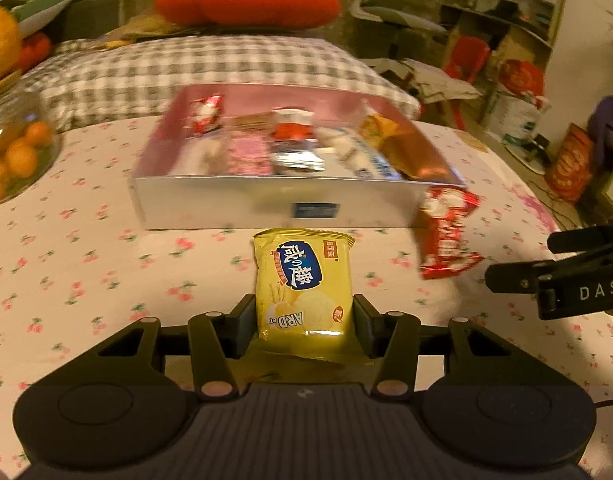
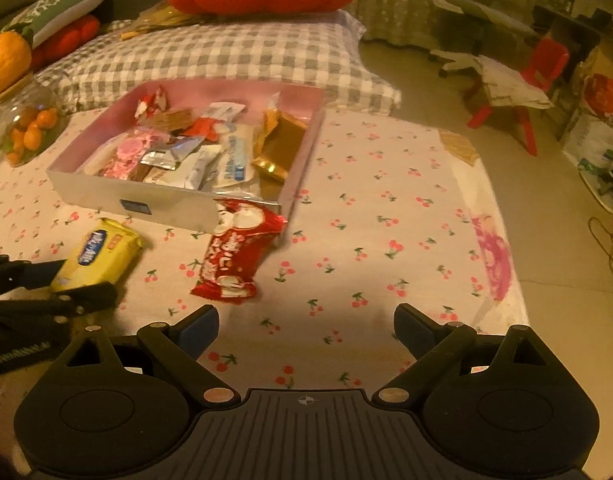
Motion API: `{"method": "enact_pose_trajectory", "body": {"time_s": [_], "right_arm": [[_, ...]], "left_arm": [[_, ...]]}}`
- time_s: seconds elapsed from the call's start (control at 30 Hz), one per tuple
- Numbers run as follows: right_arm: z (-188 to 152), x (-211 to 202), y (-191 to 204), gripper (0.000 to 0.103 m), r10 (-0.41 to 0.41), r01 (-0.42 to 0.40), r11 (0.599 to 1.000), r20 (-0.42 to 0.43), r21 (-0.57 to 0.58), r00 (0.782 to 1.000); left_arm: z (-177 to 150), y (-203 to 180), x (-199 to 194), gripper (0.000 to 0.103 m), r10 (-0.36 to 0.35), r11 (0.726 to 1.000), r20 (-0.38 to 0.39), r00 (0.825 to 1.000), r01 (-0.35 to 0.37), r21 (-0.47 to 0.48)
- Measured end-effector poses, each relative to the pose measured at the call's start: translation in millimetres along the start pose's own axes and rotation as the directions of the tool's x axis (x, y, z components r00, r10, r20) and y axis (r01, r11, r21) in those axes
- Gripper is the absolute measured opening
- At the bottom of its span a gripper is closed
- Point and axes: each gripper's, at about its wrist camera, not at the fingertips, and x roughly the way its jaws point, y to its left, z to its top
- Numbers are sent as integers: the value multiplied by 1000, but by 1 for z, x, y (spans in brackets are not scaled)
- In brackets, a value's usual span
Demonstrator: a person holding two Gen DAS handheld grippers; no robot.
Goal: Organize snacks
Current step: 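Grasp the yellow cracker packet with left tool while right tool grasps the red candy bag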
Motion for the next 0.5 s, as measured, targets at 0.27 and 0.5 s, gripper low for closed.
{"method": "enact_pose_trajectory", "body": {"time_s": [0.27,0.5], "right_arm": [[3,23,10,96,33,-33,999,12,31,999],[10,41,21,96,43,-43,998,8,47,999]], "left_arm": [[2,31,-4,48,37,995,-11,999,-38,-97],[1,30,-1,65,38,995,-1,999,-38,-90]]}}
